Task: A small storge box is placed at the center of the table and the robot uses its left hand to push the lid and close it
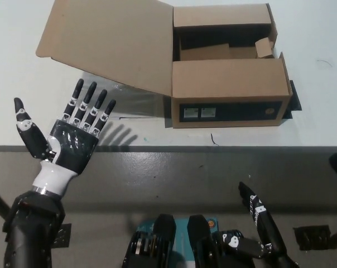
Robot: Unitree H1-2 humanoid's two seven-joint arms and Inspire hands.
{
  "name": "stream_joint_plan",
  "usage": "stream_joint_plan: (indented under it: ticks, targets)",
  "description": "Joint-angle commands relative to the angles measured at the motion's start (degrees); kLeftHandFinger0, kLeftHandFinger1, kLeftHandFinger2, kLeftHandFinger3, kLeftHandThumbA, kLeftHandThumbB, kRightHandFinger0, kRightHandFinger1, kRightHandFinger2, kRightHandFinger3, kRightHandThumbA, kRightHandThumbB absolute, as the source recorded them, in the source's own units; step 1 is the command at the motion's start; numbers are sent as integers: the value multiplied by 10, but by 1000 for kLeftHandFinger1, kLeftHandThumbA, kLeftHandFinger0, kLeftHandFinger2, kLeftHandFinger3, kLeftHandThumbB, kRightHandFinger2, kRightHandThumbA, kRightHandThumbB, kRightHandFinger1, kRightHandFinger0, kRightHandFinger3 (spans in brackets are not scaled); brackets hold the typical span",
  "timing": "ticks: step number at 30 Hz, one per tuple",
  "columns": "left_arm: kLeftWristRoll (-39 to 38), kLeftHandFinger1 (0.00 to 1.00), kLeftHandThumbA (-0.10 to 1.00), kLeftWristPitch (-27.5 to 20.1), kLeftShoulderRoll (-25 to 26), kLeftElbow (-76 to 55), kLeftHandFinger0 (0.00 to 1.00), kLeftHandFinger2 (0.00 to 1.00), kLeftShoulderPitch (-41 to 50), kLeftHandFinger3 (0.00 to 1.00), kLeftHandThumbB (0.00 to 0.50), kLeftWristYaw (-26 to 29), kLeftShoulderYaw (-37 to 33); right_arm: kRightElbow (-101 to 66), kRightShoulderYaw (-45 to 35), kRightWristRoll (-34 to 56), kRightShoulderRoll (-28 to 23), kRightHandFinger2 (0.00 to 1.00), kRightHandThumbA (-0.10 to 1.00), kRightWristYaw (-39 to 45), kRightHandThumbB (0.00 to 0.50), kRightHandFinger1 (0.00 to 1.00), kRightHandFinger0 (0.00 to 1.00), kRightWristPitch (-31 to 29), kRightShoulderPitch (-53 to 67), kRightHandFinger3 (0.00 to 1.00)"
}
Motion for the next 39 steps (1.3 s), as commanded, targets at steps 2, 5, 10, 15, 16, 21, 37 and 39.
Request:
stream_joint_plan:
  ticks: [2,5,10,15,16,21,37,39]
  targets:
    - [-13,1000,1000,9,-2,19,1000,1000,-38,1000,380,-24,14,-15,0,5,0,1000,1000,2,379,1000,1000,-39,-12,1000]
    - [-3,1000,1000,8,-1,32,1000,1000,-45,1000,381,-21,16,-16,0,6,0,1000,1000,3,379,1000,1000,-39,-13,1000]
    - [8,1000,1000,4,-2,61,1000,1000,-52,1000,382,-25,19,-16,0,6,-1,1000,1000,3,376,1000,1000,-39,-16,1000]
    - [18,1000,1000,3,1,88,1000,1000,-65,1000,382,-20,22,-18,-1,7,0,1000,1000,3,380,1000,1000,-39,-16,1000]
    - [20,1000,1000,4,2,94,1000,1000,-71,1000,382,-17,24,-18,-1,7,0,1000,1000,4,380,1000,1000,-39,-16,1000]
    - [31,1000,1000,-6,9,139,1000,1000,-105,1000,373,-23,33,-14,-1,10,1,1000,1000,6,379,1000,1000,-39,-20,1000]
    - [98,1000,1000,-38,23,282,1000,1000,-257,1000,393,-7,49,-14,0,4,-1,1000,1000,5,388,1000,1000,-39,-27,1000]
    - [112,1000,1000,-43,24,301,1000,1000,-283,1000,396,-11,45,-16,1,3,-2,1000,1000,5,387,1000,1000,-39,-28,1000]
